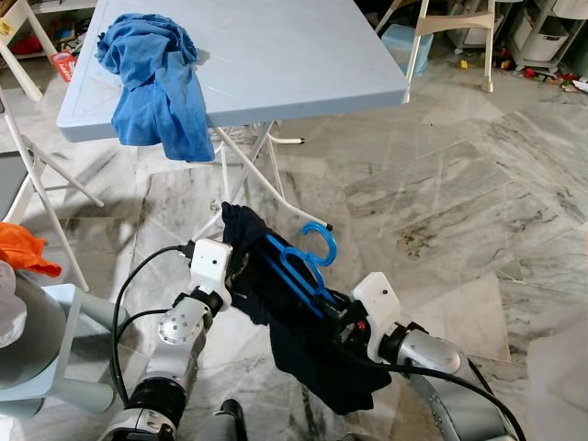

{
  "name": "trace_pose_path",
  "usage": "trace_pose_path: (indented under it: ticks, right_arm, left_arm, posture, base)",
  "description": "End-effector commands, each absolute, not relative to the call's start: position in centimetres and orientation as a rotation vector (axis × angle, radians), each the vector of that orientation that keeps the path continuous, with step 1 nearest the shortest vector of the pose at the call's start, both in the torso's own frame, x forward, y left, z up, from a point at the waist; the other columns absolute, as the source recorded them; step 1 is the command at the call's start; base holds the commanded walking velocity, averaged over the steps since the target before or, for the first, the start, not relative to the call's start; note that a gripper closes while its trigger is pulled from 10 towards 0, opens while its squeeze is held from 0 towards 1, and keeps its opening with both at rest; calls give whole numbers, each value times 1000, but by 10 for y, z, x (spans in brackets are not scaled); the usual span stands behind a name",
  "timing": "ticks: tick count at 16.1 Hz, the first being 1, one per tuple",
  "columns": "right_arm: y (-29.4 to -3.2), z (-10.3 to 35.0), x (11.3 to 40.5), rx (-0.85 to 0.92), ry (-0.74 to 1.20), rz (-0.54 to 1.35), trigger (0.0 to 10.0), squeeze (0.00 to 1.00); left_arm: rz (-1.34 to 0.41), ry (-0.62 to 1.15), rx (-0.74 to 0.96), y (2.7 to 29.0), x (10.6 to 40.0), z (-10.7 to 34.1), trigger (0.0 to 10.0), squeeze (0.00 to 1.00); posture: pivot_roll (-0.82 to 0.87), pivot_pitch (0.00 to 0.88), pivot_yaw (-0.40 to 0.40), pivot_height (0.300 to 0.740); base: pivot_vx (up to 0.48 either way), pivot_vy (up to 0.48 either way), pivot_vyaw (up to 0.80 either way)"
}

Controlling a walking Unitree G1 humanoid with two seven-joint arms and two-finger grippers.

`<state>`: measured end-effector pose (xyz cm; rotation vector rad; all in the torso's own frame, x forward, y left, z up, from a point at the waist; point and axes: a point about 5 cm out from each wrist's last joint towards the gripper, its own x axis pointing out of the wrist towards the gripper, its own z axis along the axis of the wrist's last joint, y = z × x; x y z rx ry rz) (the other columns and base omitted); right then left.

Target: Hang hanger

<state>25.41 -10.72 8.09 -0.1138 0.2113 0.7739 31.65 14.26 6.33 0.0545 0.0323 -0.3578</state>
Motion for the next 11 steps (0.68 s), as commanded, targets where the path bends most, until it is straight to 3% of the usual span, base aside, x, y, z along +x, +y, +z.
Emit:
trace_pose_path:
  ticks: [1,11]
  right_arm:
    - [-106,80,255,-143,198,767,10000,0]
    - [-140,69,277,-413,218,549,10000,0]
  left_arm:
    - [-322,22,82,153,318,66,0,0]
    - [-209,-46,131,175,333,90,0,0]
  posture:
    - [-108,204,19,740]
    - [-98,202,19,740]
  base:
    - [0,0,0]
    - [0,0,0]
